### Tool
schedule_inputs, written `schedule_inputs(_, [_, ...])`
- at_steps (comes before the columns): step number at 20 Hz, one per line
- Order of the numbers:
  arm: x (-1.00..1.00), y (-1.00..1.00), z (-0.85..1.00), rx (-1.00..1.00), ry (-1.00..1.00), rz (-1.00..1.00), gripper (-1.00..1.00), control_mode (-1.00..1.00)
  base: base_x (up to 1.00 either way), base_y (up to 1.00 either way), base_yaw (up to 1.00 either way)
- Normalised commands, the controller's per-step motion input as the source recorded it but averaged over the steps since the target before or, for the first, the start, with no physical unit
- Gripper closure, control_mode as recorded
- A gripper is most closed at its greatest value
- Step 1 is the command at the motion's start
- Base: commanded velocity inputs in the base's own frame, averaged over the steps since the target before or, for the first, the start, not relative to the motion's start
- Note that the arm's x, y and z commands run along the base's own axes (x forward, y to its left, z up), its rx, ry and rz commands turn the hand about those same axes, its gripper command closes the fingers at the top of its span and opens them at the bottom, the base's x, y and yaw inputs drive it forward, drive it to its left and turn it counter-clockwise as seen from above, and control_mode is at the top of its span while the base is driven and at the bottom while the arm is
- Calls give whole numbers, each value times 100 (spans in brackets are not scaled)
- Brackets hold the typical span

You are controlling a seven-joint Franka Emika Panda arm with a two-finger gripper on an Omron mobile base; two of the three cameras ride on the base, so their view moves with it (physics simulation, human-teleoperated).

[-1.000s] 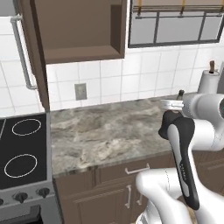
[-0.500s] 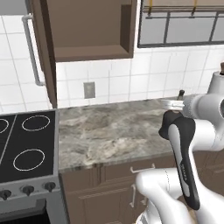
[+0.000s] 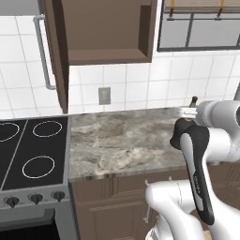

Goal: Sort all alcoholic drinks to one cabinet, and non-alcoholic drinks to the other.

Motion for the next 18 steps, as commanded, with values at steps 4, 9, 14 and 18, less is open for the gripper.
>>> schedule_inputs(4, [0,0,0,0,0,0,100,100,30,5,6])
schedule_inputs(9, [0,0,0,0,0,0,100,100,28,-7,3])
schedule_inputs(14, [0,0,0,0,0,0,100,100,33,-5,0])
schedule_inputs(18, [0,0,0,0,0,0,100,100,33,0,0])
